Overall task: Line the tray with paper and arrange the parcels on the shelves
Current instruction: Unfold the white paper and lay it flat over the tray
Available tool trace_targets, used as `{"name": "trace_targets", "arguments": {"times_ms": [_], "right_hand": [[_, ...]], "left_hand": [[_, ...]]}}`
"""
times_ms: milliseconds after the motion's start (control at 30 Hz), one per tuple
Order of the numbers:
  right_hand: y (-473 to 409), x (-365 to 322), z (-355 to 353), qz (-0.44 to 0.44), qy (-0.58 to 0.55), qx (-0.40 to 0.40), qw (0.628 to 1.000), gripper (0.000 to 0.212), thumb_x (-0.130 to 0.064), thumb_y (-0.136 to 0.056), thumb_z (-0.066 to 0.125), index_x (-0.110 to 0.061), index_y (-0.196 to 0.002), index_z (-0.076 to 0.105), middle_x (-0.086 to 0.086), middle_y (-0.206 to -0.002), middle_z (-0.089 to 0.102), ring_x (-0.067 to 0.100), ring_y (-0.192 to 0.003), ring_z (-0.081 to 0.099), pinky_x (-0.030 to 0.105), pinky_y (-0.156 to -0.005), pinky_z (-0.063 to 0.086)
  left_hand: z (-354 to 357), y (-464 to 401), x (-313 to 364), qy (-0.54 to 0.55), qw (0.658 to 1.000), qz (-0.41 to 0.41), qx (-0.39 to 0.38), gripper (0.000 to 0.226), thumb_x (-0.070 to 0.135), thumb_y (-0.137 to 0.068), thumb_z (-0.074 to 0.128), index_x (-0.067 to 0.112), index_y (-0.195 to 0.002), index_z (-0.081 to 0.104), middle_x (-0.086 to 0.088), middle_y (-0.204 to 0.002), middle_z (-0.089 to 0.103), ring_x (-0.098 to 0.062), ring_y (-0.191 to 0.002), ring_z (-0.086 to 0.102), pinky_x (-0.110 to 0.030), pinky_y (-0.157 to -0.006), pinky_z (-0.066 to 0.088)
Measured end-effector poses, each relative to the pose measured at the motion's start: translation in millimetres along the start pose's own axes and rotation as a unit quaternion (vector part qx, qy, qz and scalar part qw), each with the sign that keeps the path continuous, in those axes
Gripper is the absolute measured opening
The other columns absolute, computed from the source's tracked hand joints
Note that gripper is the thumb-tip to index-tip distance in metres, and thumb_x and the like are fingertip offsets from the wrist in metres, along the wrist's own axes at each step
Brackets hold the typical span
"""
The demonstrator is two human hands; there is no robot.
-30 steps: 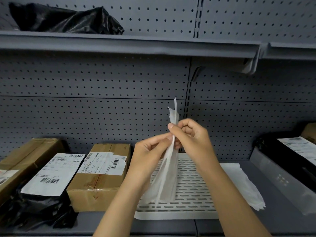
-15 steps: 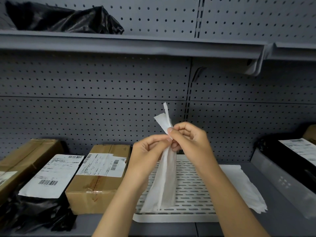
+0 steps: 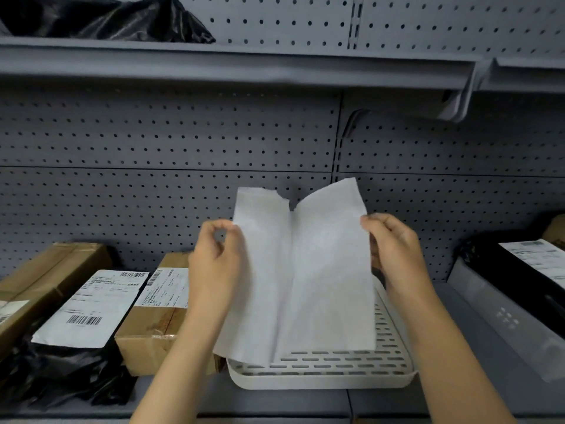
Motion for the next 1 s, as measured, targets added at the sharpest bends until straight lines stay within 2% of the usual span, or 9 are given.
{"name": "trace_targets", "arguments": {"times_ms": [100, 167, 200, 300, 533, 700, 800, 933, 1000], "right_hand": [[-13.5, 16.6, -23.2, 0.016, 0.025, 0.037, 0.999, 0.015, -0.036, -0.087, 0.071, -0.021, -0.089, 0.072, 0.004, -0.089, 0.076, 0.025, -0.081, 0.071, 0.037, -0.073, 0.059], [-22.1, 28.4, -33.8, 0.024, 0.051, 0.055, 0.997, 0.026, -0.045, -0.081, 0.073, -0.022, -0.093, 0.074, 0.006, -0.102, 0.077, 0.029, -0.098, 0.072, 0.046, -0.09, 0.058], [-25.6, 34.8, -39.0, 0.026, 0.066, 0.061, 0.996, 0.026, -0.045, -0.082, 0.073, -0.022, -0.094, 0.074, 0.007, -0.103, 0.077, 0.028, -0.099, 0.072, 0.045, -0.091, 0.058], [-37.2, 48.8, -52.5, 0.025, 0.12, 0.072, 0.99, 0.012, -0.031, -0.091, 0.072, -0.02, -0.096, 0.071, 0.002, -0.094, 0.074, 0.023, -0.09, 0.07, 0.029, -0.078, 0.054], [-47.6, 94.6, -76.9, 0.081, 0.247, 0.065, 0.963, 0.018, -0.025, -0.087, 0.076, -0.022, -0.103, 0.069, -0.006, -0.097, 0.067, 0.018, -0.092, 0.065, 0.024, -0.07, 0.048], [-37.4, 118.0, -86.8, 0.072, 0.337, 0.023, 0.938, 0.004, -0.02, -0.09, 0.071, -0.023, -0.093, 0.07, -0.011, -0.09, 0.068, 0.011, -0.085, 0.063, 0.025, -0.072, 0.046], [-33.5, 125.9, -89.4, 0.058, 0.381, 0.002, 0.923, 0.003, -0.02, -0.091, 0.07, -0.023, -0.09, 0.07, -0.011, -0.088, 0.068, 0.015, -0.089, 0.064, 0.027, -0.071, 0.046], [-28.8, 129.1, -89.7, 0.032, 0.413, 0.001, 0.91, 0.003, -0.026, -0.094, 0.066, -0.025, -0.092, 0.069, -0.009, -0.092, 0.069, 0.017, -0.091, 0.066, 0.028, -0.071, 0.046], [-26.6, 123.0, -88.7, 0.004, 0.477, 0.013, 0.879, 0.01, -0.032, -0.096, 0.06, -0.027, -0.094, 0.067, -0.005, -0.095, 0.071, 0.019, -0.086, 0.065, 0.031, -0.069, 0.048]], "left_hand": [[-8.3, -12.4, -7.1, -0.138, 0.989, 0.04, 0.039, 0.018, 0.033, -0.103, 0.043, 0.023, -0.108, 0.056, 0.004, -0.059, 0.053, -0.026, -0.062, 0.051, -0.037, -0.058, 0.037], [-7.7, -18.8, -13.8, -0.216, 0.974, 0.047, 0.05, 0.021, 0.035, -0.105, 0.041, 0.022, -0.113, 0.055, 0.002, -0.068, 0.057, -0.034, -0.076, 0.057, -0.039, -0.065, 0.039], [-6.0, -20.3, -17.7, -0.253, 0.965, 0.05, 0.05, 0.023, 0.035, -0.105, 0.041, 0.02, -0.116, 0.055, -0.002, -0.072, 0.057, -0.036, -0.079, 0.056, -0.039, -0.066, 0.038], [0.7, -22.2, -25.6, -0.353, 0.931, 0.083, 0.038, 0.025, 0.028, -0.104, 0.043, 0.011, -0.118, 0.056, -0.015, -0.077, 0.056, -0.035, -0.071, 0.049, -0.038, -0.061, 0.037], [24.5, -16.3, -61.4, -0.483, 0.867, 0.118, -0.04, 0.015, 0.011, -0.094, 0.046, 0.012, -0.105, 0.056, -0.007, -0.064, 0.049, -0.033, -0.058, 0.05, -0.033, -0.052, 0.037], [30.6, -7.6, -71.5, -0.561, 0.818, 0.1, -0.074, 0.017, 0.008, -0.09, 0.051, 0.016, -0.097, 0.064, -0.002, -0.067, 0.049, -0.031, -0.064, 0.053, -0.027, -0.052, 0.027], [37.7, -9.9, -70.8, -0.601, 0.786, 0.121, -0.085, 0.019, 0.011, -0.092, 0.052, 0.02, -0.104, 0.064, -0.004, -0.082, 0.068, -0.032, -0.078, 0.07, -0.028, -0.055, 0.03], [48.5, -3.1, -72.8, -0.59, 0.79, 0.139, -0.091, 0.019, 0.03, -0.1, 0.052, 0.019, -0.115, 0.059, -0.005, -0.103, 0.071, -0.033, -0.088, 0.072, -0.031, -0.059, 0.034], [54.3, 2.1, -69.2, -0.568, 0.802, 0.167, -0.084, 0.021, 0.031, -0.092, 0.065, 0.016, -0.107, 0.067, -0.007, -0.103, 0.067, -0.033, -0.086, 0.07, -0.033, -0.056, 0.037]]}}
Point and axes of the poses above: each hand's wrist, its own y-axis away from the middle knuckle, its own z-axis out of the palm, x = y × z, the point moved 4 cm from there along -y, towards the middle knuckle
